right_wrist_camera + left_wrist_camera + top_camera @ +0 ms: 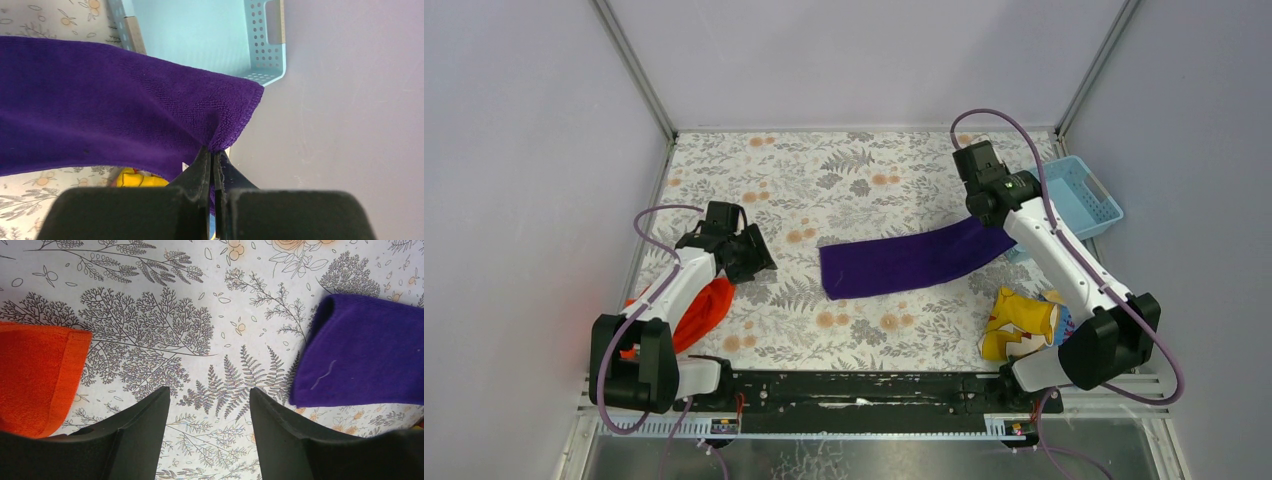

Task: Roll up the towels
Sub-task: Fold the towel at the center of the board.

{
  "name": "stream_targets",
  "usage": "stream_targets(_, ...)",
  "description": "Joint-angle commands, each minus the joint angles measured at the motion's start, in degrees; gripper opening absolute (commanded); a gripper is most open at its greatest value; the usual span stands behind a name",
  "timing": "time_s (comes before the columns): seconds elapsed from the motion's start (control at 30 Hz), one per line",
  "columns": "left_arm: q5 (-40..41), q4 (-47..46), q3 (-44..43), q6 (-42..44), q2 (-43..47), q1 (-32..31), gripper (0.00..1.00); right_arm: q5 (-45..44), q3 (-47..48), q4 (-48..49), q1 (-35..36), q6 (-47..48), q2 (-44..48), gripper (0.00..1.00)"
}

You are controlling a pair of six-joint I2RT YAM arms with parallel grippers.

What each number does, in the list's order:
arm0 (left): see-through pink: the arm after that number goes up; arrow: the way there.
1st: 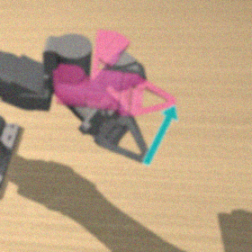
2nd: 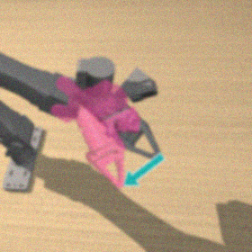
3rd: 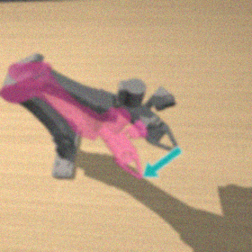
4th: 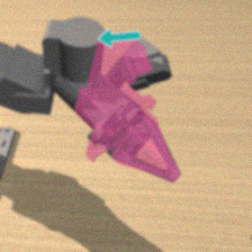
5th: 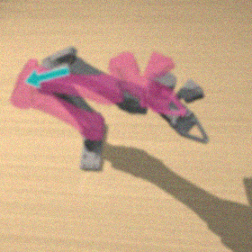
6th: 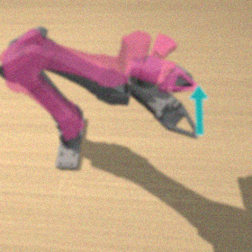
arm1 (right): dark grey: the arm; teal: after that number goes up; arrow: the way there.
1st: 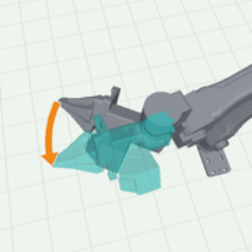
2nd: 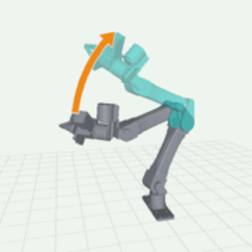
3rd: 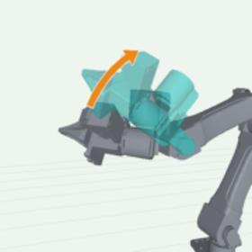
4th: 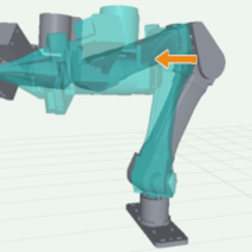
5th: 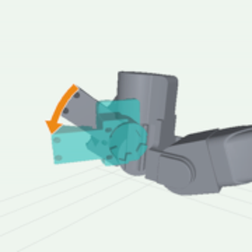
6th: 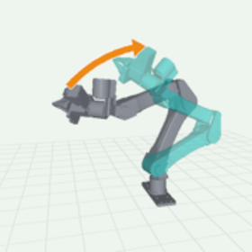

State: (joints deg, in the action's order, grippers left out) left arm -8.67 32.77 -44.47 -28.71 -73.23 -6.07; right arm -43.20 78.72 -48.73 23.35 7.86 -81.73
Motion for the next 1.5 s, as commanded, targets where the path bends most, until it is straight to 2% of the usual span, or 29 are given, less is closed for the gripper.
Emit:
stream_targets(0.0,-1.63,-0.63,-1.06,0.98,-0.63,-0.25,0.59,0.52,1.28,2.56,-0.77,2.52,1.12,0.00)
stream_targets(0.27,-5.08,-2.33,-0.28,-0.70,-1.18,-0.68,0.59,28.17,2.34,2.78,-0.70,-6.13,-2.15,0.00)
stream_targets(0.57,-8.52,-5.21,0.48,-3.21,-2.42,-2.15,0.58,44.56,0.11,7.85,1.04,-12.05,-6.85,0.00)
stream_targets(0.8,-11.13,-9.02,0.94,-6.56,-4.53,-5.42,0.57,50.71,1.91,10.67,6.38,-15.67,-11.62,0.00)
stream_targets(1.0,-12.85,-14.89,1.71,-11.48,-7.13,-8.88,0.52,54.42,4.16,10.99,10.30,-18.42,-16.01,0.00)
stream_targets(1.47,-13.76,-24.16,-0.59,-17.19,-17.94,-16.36,0.43,58.95,7.51,12.06,14.20,-21.74,-21.89,0.01)
